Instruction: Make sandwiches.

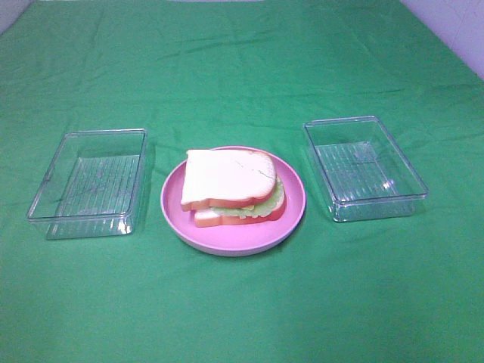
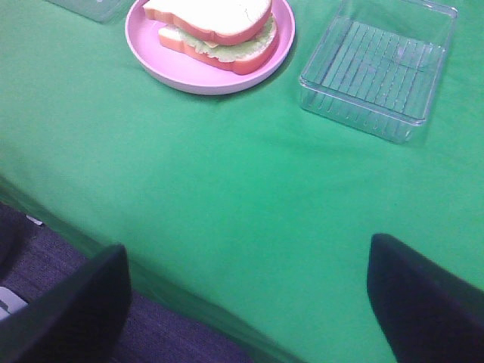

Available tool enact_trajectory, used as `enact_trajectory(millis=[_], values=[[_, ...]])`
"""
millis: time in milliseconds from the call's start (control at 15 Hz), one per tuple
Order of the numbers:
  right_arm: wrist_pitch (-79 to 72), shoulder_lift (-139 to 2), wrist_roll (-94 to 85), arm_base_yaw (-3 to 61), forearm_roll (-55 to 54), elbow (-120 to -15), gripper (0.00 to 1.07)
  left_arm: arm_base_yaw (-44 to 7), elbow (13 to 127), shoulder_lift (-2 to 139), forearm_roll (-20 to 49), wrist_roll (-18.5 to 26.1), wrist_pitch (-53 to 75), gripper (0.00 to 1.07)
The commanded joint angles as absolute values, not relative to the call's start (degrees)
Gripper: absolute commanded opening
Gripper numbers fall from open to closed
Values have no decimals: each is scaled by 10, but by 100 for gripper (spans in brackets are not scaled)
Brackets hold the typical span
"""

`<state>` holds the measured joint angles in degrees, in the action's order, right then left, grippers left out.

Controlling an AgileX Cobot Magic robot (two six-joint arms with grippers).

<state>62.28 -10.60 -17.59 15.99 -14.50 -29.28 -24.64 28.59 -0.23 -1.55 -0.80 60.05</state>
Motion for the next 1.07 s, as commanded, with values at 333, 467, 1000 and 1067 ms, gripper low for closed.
enact_trajectory(millis=[333,467,1000,1067], values=[[622,-100,-178,137,-156,-290,80,-194,285,-16,-16,-9,598,76],[622,-87,-178,84,-159,-290,80,-124,285,-16,-15,-9,598,76],[622,11,-176,-9,-162,-289,80,37,285,-18,-17,-9,598,76],[622,11,-175,-8,-162,-289,80,37,285,-18,-17,-9,598,76]])
